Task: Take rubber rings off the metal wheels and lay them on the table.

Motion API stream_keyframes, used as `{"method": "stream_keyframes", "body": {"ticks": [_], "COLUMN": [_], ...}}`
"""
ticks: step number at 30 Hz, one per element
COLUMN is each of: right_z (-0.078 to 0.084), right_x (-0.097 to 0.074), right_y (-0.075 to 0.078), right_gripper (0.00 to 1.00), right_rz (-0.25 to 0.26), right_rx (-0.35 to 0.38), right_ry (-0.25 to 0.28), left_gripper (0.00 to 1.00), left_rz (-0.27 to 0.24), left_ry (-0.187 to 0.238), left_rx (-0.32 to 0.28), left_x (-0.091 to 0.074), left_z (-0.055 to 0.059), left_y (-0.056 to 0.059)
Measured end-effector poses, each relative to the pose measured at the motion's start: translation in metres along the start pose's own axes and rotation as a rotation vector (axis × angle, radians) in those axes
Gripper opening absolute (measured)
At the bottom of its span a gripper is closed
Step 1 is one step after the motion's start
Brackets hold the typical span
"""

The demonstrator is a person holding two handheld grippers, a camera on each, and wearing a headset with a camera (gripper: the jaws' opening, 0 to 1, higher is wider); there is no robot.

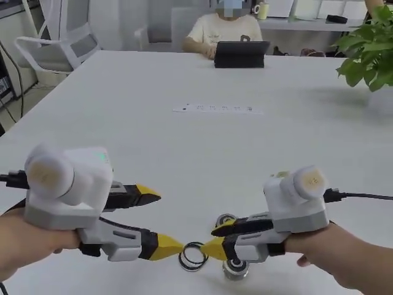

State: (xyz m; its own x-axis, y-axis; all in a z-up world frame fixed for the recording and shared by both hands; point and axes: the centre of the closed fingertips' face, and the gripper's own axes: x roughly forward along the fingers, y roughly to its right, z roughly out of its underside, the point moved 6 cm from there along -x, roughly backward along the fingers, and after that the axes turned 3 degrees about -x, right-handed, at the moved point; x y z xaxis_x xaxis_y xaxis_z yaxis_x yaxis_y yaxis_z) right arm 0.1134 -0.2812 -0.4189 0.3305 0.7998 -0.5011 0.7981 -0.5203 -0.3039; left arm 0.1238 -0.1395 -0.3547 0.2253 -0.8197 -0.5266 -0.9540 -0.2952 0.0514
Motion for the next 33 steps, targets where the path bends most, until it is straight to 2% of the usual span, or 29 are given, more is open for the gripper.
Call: {"method": "stream_keyframes", "body": {"ticks": [11, 24, 33], "right_z": [-0.006, -0.001, 0.009], "right_x": [-0.015, -0.032, -0.04], "right_y": [0.009, 0.028, 0.037], "right_gripper": [0.3, 0.33, 0.35], "right_rz": [0.047, 0.122, 0.157], "right_rx": [-0.023, -0.033, -0.029], "right_ry": [0.041, 0.068, 0.071], "left_gripper": [0.55, 0.53, 0.5], "left_rz": [0.007, 0.024, 0.045], "left_ry": [-0.001, -0.01, -0.013], "left_rx": [0.002, 0.023, 0.009], "left_x": [0.008, 0.028, 0.042], "left_z": [-0.005, -0.013, -0.015], "left_y": [-0.004, -0.012, -0.012]}}
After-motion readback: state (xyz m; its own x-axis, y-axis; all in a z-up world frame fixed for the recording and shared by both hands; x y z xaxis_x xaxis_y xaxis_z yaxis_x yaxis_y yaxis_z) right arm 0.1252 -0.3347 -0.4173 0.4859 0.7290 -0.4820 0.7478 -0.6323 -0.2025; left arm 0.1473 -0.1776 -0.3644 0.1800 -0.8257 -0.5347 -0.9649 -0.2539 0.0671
